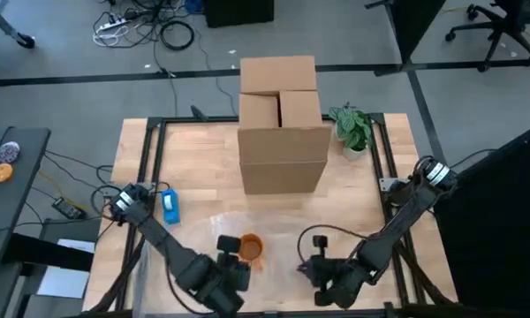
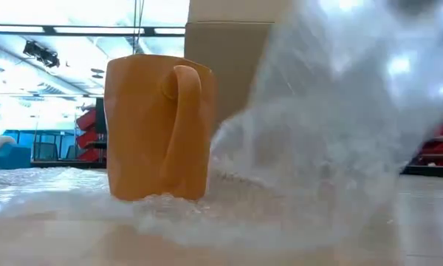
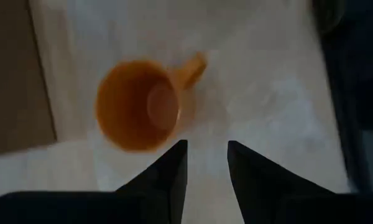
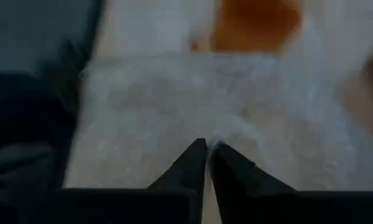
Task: Wrap mug
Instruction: Wrap the orange mug using the transparent bubble wrap
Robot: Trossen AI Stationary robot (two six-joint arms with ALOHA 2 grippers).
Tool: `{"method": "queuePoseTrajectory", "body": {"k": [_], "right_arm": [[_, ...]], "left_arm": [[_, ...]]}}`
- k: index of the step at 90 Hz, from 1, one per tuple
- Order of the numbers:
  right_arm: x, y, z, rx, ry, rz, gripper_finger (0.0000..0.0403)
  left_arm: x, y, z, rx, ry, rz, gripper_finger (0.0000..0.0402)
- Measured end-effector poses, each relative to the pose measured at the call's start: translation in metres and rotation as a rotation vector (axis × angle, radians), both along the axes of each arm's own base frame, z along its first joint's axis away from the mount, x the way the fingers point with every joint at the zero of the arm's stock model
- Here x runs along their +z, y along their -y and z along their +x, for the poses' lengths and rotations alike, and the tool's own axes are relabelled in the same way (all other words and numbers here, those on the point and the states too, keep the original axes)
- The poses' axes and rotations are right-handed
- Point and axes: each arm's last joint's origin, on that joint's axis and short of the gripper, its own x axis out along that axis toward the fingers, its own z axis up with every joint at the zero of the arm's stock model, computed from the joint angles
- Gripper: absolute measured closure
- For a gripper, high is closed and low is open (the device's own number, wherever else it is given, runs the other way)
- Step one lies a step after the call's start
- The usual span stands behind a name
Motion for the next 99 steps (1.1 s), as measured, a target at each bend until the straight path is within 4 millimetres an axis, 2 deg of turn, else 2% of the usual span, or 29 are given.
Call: {"method": "queuePoseTrajectory", "body": {"k": [9,19,36,48,56,71,85,99], "right_arm": [[0.015,0.007,0.019,0.053,0.089,-0.070,0.0402],[0.022,0.023,0.040,0.096,0.139,-0.091,0.0402],[0.023,0.061,0.068,0.099,0.122,-0.033,0.0403],[0.026,0.077,0.081,0.145,0.135,0.067,0.0403],[0.019,0.081,0.094,0.185,0.168,0.112,0.0403],[-0.016,0.088,0.115,0.172,0.121,0.116,0.0403],[-0.032,0.094,0.124,0.107,0.100,0.145,0.0403],[-0.051,0.096,0.128,0.085,0.039,0.189,0.0403]], "left_arm": [[0.001,0.012,-0.006,-0.034,0.046,0.005,0.0302],[0.002,0.021,-0.014,-0.035,0.096,0.017,0.0302],[0.005,0.033,-0.028,0.028,0.222,0.075,0.0302],[0.007,0.037,-0.035,0.107,0.346,0.135,0.0302],[0.001,0.034,-0.036,0.175,0.409,0.163,0.0302],[-0.018,0.031,-0.038,0.234,0.402,0.174,0.0302],[-0.042,0.024,-0.036,0.255,0.373,0.218,0.0302],[-0.064,0.005,-0.021,0.308,0.346,0.254,0.0302]]}}
